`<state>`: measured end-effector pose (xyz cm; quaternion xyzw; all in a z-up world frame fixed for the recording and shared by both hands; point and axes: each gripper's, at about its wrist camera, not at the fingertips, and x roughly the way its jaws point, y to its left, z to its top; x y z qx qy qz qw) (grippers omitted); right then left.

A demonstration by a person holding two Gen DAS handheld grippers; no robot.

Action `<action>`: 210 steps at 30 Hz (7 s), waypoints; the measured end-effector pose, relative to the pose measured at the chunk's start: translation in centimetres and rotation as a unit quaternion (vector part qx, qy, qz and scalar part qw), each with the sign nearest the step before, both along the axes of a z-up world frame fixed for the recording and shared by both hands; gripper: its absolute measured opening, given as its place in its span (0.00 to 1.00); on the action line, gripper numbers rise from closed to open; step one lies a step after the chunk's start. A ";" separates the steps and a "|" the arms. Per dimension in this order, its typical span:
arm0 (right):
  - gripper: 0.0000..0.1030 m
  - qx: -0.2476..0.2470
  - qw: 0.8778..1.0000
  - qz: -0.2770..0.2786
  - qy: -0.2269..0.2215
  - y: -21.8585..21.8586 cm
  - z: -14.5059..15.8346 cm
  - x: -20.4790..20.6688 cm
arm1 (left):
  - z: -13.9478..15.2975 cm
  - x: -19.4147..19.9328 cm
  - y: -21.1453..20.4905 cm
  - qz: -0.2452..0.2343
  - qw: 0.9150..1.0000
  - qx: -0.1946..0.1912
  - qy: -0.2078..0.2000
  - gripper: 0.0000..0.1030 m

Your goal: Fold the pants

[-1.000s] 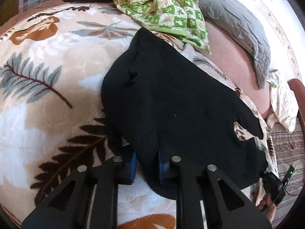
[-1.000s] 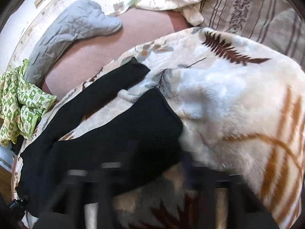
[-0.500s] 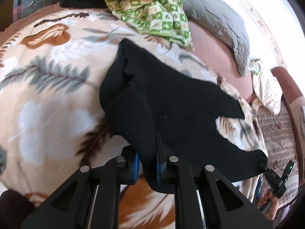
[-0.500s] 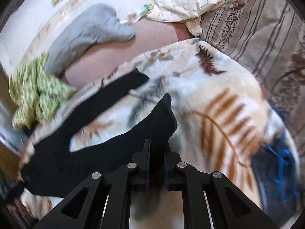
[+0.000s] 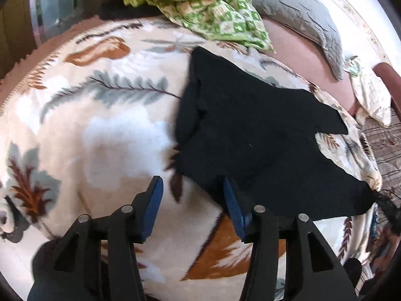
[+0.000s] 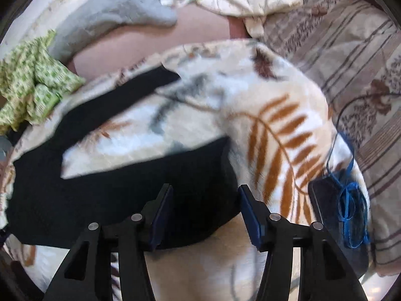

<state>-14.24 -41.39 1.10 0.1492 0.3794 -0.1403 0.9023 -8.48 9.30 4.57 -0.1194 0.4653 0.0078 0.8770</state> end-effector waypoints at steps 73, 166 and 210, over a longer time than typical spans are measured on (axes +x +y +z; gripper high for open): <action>0.76 0.158 0.985 -0.037 -0.054 -3.2 -2.7 21.6 | 1.0 -2.1 -3.4 -0.295 0.953 0.008 -0.060 0.03; 0.63 -0.058 0.935 0.347 -0.039 22.6 -1.9 0.9 | 2.2 -0.7 -1.1 -0.218 0.970 -0.104 -0.038 0.76; 0.62 -0.183 0.857 0.475 -0.082 37.7 -3.9 0.8 | 1.5 0.6 5.8 -0.074 0.994 -0.068 -0.039 0.74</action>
